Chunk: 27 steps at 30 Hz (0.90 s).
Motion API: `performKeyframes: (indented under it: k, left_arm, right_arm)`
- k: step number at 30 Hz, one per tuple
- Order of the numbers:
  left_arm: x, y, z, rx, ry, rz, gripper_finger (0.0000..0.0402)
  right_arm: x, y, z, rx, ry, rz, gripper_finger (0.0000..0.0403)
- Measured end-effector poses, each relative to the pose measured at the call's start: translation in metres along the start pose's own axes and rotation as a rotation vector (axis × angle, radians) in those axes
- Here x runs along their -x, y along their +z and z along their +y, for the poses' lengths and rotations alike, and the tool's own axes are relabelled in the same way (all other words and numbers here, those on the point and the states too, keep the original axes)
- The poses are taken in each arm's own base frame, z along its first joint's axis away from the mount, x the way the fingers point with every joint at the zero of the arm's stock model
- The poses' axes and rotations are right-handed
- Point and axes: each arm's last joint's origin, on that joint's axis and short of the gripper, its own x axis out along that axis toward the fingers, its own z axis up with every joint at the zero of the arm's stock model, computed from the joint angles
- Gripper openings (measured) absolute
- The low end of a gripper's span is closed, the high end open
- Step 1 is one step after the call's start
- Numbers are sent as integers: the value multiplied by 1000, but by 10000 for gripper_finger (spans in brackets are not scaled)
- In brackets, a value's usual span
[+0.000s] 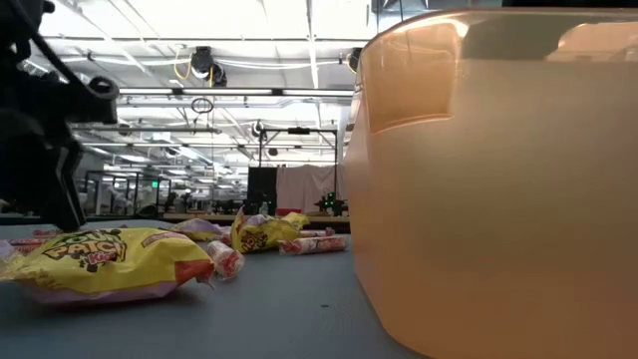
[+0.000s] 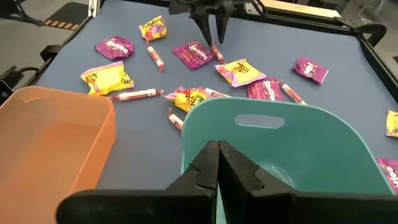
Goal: Sort candy
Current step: Put the white candy into the orange bin
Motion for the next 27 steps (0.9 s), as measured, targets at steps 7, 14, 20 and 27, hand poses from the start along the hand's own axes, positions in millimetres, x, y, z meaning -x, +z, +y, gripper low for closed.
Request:
performKeyframes:
  k: [7,14,20,27]
  left_arm:
    - [-9,-6,2,18,-36,-26,132]
    - [-11,-9,5,9,-33,-26,130]
    - [-11,-8,3,-26,-56,-32,72]
    - [-11,-8,3,-25,-55,-32,33]
  right_arm:
    - [-1,1,1,1,6,-9,0]
    - [-1,1,1,1,6,-9,0]
    - [-1,1,1,0,6,-8,0]
    - [-1,2,1,-8,7,-16,0]
